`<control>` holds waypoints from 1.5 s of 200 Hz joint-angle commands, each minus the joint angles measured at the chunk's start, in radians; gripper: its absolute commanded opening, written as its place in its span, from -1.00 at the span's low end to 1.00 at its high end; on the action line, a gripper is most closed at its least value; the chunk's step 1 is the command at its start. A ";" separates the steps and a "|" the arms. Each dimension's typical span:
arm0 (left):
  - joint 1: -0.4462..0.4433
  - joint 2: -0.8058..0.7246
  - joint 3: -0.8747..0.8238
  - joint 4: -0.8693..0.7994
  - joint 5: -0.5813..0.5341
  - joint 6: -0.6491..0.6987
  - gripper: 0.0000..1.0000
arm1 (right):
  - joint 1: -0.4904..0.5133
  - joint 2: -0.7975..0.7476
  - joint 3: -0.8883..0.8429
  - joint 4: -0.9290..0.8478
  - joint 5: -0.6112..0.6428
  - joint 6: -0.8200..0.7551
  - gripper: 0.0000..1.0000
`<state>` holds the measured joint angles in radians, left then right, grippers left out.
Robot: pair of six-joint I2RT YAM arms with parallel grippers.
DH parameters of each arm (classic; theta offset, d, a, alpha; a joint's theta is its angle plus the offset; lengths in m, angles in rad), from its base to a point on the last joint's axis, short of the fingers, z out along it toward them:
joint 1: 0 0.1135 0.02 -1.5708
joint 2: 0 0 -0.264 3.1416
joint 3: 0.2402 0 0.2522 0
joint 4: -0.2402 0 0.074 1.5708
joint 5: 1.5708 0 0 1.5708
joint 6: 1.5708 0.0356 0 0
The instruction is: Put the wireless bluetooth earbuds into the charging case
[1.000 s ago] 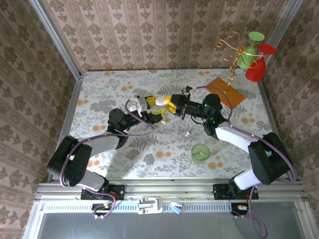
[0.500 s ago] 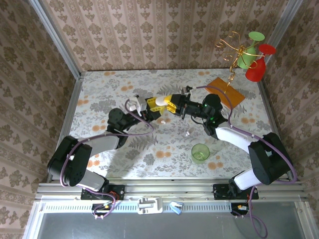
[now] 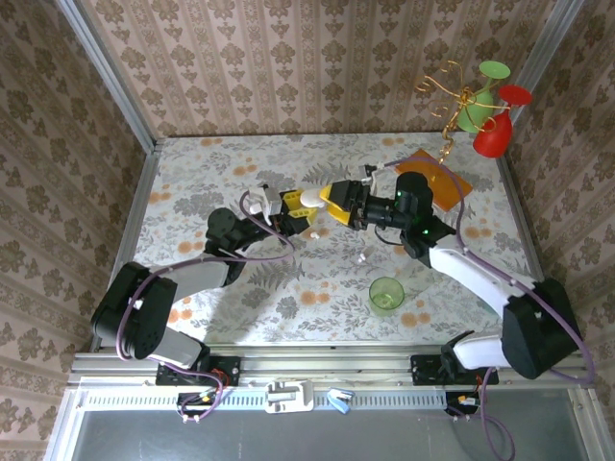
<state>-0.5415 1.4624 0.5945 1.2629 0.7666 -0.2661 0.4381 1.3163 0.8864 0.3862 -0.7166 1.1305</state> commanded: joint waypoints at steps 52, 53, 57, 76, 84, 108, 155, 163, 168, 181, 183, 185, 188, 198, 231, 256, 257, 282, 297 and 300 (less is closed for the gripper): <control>0.009 -0.025 -0.020 0.029 0.135 -0.108 -0.52 | 0.069 -0.174 0.140 -0.616 0.205 -0.991 0.85; 0.009 -0.025 -0.020 0.029 0.137 -0.109 -0.52 | 0.071 -0.176 0.140 -0.618 0.212 -0.997 0.85; 0.009 -0.026 -0.022 0.029 0.145 -0.112 -0.52 | 0.079 -0.183 0.139 -0.625 0.237 -1.041 0.86; 0.009 -0.026 -0.026 0.028 0.174 -0.120 -0.53 | 0.090 -0.195 0.133 -0.611 0.259 -1.157 0.84; 0.009 -0.024 -0.027 0.029 0.192 -0.121 -0.53 | 0.091 -0.191 0.139 -0.609 0.265 -1.172 0.84; 0.009 -0.022 -0.024 0.028 0.208 -0.131 -0.53 | 0.090 -0.168 0.165 -0.612 0.267 -1.190 0.81; 0.008 -0.019 -0.011 0.029 0.241 -0.137 -0.53 | 0.090 -0.149 0.185 -0.599 0.290 -1.170 0.74; 0.005 -0.019 -0.010 0.029 0.242 -0.140 -0.53 | 0.090 -0.148 0.184 -0.596 0.300 -1.165 0.73; 0.002 -0.019 -0.009 0.029 0.245 -0.140 -0.53 | 0.090 -0.147 0.184 -0.596 0.306 -1.163 0.72; -0.001 -0.017 -0.007 0.029 0.253 -0.140 -0.53 | 0.090 -0.144 0.188 -0.602 0.313 -1.163 0.68; -0.002 -0.017 -0.007 0.029 0.254 -0.141 -0.53 | 0.090 -0.144 0.189 -0.602 0.312 -1.164 0.68; -0.003 -0.019 -0.007 0.030 0.254 -0.142 -0.53 | 0.090 -0.144 0.190 -0.603 0.312 -1.166 0.68; -0.003 -0.018 -0.006 0.029 0.252 -0.143 -0.53 | 0.090 -0.143 0.189 -0.603 0.310 -1.167 0.68; -0.003 -0.017 -0.004 0.030 0.246 -0.152 -0.53 | 0.090 -0.138 0.195 -0.611 0.303 -1.170 0.68; -0.008 -0.011 -0.001 0.029 0.249 -0.151 -0.53 | 0.090 -0.119 0.208 -0.624 0.315 -1.176 0.68; -0.011 -0.012 0.005 0.030 0.263 -0.157 -0.54 | 0.089 -0.109 0.219 -0.624 0.354 -1.173 0.68; -0.011 -0.011 0.005 0.029 0.263 -0.158 -0.54 | 0.088 -0.109 0.219 -0.623 0.356 -1.172 0.68; -0.012 -0.014 0.008 0.029 0.269 -0.166 -0.54 | 0.084 -0.111 0.224 -0.610 0.388 -1.172 0.67; -0.014 -0.016 0.005 0.029 0.264 -0.163 -0.54 | 0.079 -0.111 0.225 -0.597 0.401 -1.170 0.67; -0.016 -0.016 0.004 0.028 0.265 -0.160 -0.54 | 0.079 -0.111 0.224 -0.597 0.404 -1.170 0.67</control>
<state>-0.5423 1.4624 0.5770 1.2579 0.9798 -0.4160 0.5266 1.1980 1.0775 -0.2295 -0.3996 -0.0277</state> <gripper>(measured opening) 0.334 0.837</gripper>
